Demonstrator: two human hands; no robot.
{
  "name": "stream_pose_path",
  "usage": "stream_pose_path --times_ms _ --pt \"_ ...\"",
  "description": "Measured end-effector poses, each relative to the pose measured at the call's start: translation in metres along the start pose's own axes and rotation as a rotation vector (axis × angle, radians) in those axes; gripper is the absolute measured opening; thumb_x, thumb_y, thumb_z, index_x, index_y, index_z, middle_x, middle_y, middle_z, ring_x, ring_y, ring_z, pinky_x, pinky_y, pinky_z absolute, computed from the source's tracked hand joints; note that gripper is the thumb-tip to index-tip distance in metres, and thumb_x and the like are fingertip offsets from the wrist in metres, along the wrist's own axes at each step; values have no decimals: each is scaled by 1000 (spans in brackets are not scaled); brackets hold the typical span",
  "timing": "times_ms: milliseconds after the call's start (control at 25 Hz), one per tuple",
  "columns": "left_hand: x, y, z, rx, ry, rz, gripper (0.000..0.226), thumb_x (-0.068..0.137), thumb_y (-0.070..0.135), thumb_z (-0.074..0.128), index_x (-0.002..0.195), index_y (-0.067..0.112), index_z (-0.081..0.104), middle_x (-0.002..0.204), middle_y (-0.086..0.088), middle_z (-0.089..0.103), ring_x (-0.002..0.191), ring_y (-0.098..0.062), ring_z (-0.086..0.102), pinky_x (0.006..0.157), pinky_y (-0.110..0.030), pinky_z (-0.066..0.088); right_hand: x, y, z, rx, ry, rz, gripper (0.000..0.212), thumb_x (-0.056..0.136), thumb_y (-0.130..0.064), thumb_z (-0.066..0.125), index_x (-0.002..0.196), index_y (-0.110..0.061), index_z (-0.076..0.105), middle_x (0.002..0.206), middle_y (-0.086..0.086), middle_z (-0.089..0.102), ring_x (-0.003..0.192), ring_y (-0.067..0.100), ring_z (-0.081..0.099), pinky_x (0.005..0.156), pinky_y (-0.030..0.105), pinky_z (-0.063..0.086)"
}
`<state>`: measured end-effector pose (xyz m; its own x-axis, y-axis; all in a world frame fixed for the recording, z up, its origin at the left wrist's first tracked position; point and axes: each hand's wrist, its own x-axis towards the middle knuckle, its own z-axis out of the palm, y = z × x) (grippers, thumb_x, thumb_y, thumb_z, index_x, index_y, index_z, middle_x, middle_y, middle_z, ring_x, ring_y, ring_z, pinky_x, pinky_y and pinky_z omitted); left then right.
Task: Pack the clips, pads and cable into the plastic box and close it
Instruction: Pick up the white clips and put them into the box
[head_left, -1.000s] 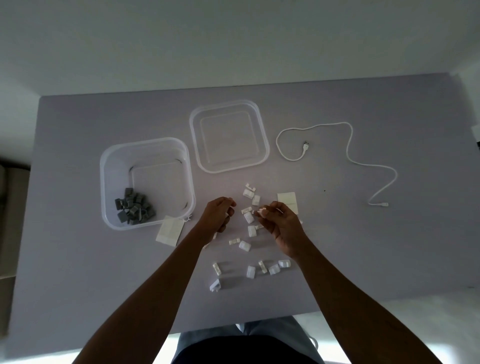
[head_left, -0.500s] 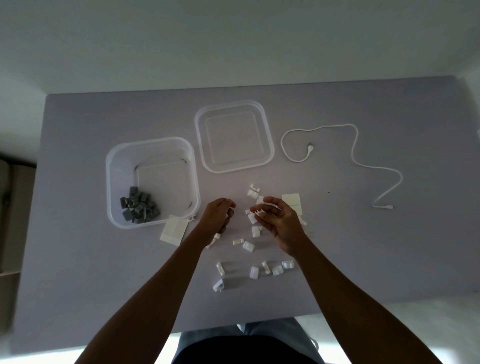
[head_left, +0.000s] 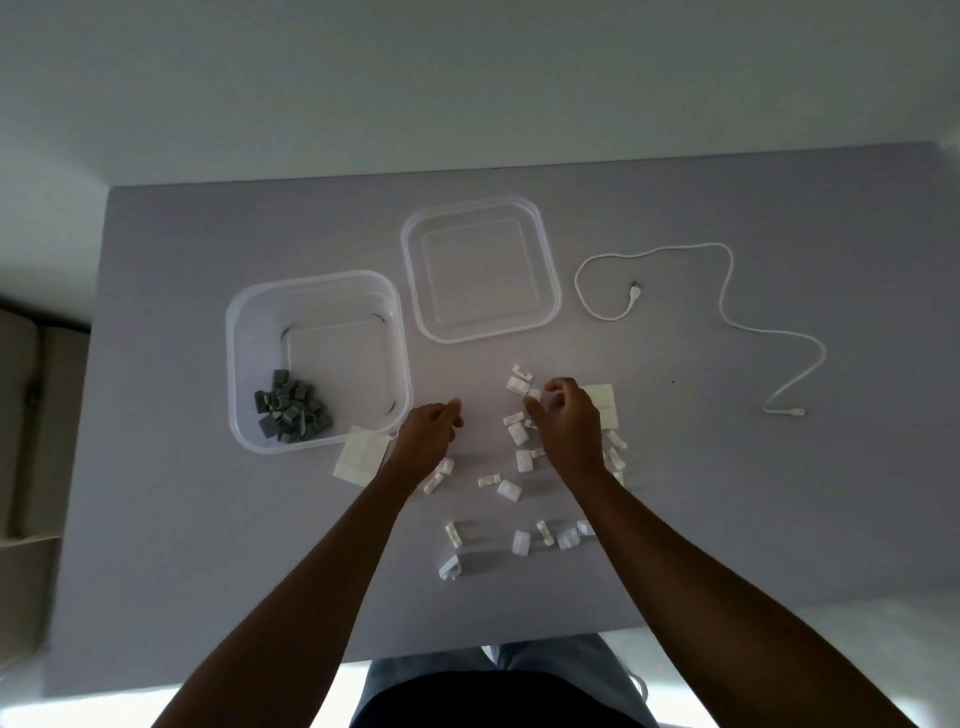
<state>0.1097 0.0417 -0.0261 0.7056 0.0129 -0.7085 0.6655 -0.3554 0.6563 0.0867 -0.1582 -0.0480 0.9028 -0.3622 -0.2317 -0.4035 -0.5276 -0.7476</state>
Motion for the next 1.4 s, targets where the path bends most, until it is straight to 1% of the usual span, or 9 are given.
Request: stream_pose_path --times_ms 240,440,560,680,800,920,1160,1280,1400 --pt "-7 -24 -9 705 59 271 27 100 24 39 95 4 57 88 -11 65 77 -31 63 64 -34 41 11 -3 11 -147 -63 2 14 81 -14 67 94 -12 66 91 8 69 83 25 63 74 33 49" --pt "-32 -38 -20 869 80 325 23 97 23 49 118 14 44 92 -15 67 79 -32 66 63 -35 46 -3 -7 -10 844 -125 595 20 88 -13 52 89 -9 72 69 5 57 55 14 50 50 25 39" --pt "-34 -45 -17 895 40 370 33 95 22 53 126 22 43 93 -10 71 75 -27 65 63 -31 46 -20 -4 -25 1104 -209 658 27 90 -19 41 76 -7 61 69 8 50 50 14 43 46 24 31" --pt "-27 -46 -12 901 70 391 27 95 27 56 119 23 47 93 -9 72 80 -30 68 65 -33 47 -23 -4 -22 902 -193 639 39 94 -35 53 60 -15 51 62 5 53 47 15 43 46 24 28" --pt "-24 -46 -11 905 101 401 21 94 32 57 110 20 52 93 -9 72 81 -34 67 66 -35 48 -14 -4 -11 314 -94 314 34 91 -37 65 65 -15 61 60 0 57 53 18 52 53 26 35" --pt "-30 -43 -6 716 50 334 20 95 35 56 102 16 55 85 -9 68 76 -30 64 65 -34 48 -1 -14 -2 -65 -76 -2 21 91 -34 66 94 -14 68 79 3 69 74 22 64 64 25 41" --pt "-59 -35 -15 -477 -323 -185 28 95 31 43 72 17 44 58 -1 35 48 -14 22 51 -29 13 22 -18 17 -374 -217 -147 28 91 -36 65 109 -16 59 102 10 72 94 31 67 75 34 48" --pt "-61 -40 -20 -454 -240 -196 35 96 38 49 68 17 49 58 -3 46 45 -13 25 45 -23 16 18 -14 20 -346 -211 -169 25 90 -35 65 102 -13 62 97 7 71 89 28 66 74 33 48" --pt "-57 -46 -25 -276 -73 -172 13 89 16 55 78 10 52 66 -12 54 43 -12 33 43 -20 22 6 -22 20 12 -141 -15 21 89 -31 67 87 -11 62 80 3 66 71 18 59 66 22 43"
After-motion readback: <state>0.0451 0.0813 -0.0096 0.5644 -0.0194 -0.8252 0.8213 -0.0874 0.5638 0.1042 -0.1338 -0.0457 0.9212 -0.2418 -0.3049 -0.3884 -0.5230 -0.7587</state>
